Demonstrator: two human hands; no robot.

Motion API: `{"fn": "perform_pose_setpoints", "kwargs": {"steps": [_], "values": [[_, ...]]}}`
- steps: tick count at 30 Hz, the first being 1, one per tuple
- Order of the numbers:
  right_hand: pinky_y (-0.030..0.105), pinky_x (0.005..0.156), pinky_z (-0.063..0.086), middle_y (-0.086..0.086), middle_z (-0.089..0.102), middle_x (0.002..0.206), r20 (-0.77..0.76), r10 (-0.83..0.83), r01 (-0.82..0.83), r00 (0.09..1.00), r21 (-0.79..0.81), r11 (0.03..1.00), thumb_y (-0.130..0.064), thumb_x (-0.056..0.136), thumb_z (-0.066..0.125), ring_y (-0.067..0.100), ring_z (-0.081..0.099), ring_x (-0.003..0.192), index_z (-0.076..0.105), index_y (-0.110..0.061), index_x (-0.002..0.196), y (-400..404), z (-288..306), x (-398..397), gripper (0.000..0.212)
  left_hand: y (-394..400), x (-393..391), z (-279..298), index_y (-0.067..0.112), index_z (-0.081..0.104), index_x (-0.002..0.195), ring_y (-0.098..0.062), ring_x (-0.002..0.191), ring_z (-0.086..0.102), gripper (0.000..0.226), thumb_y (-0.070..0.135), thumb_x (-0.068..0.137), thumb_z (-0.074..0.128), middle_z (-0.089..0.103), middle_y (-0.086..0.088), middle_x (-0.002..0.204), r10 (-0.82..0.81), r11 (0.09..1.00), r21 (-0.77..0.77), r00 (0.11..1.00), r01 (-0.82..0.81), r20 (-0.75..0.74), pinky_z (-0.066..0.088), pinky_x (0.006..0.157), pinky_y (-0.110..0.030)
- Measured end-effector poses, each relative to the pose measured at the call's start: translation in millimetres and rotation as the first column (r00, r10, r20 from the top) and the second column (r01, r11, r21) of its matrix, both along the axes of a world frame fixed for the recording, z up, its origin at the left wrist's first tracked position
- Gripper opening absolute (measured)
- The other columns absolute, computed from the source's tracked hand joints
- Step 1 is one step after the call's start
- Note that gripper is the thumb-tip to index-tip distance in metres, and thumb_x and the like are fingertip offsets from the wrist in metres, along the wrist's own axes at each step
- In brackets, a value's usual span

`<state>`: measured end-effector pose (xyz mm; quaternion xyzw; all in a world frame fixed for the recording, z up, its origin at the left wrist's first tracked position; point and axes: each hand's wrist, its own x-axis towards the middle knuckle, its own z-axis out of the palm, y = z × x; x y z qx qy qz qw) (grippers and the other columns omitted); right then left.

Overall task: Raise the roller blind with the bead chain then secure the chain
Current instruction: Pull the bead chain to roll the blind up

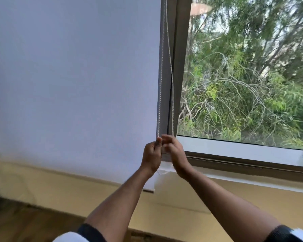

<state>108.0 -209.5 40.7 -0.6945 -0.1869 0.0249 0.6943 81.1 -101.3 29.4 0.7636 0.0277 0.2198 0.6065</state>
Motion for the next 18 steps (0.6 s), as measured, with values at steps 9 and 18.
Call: {"fn": "perform_pose_setpoints", "kwargs": {"steps": [9,18], "values": [[0.022,0.047,0.028,-0.016,0.043,0.055,0.327,-0.052,-0.034,0.944,0.249,0.968,-0.012,0.11,0.04,0.006,0.033,0.05,0.061,-0.023,0.09,34,76,-2,0.031,-25,-13,-36,0.005,0.053,0.074,-0.014,0.05,0.035,0.045,0.031,0.107,0.039,0.042,-0.002,0.055,0.07,0.998,0.017,0.991,-0.068,-0.11,0.027,0.053,-0.034],[0.034,0.049,0.044,-0.01,0.052,0.059,0.609,-0.108,0.261,0.786,-0.168,0.95,-0.02,0.101,0.046,0.02,0.053,0.048,0.053,-0.03,0.091,14,30,1,0.016,10,-13,-22,0.018,0.067,0.093,-0.015,0.076,0.07,0.04,0.033,0.109,0.034,0.075,-0.003,0.083,-0.119,0.992,0.036,0.985,0.125,-0.126,0.056,0.071,-0.032]]}}
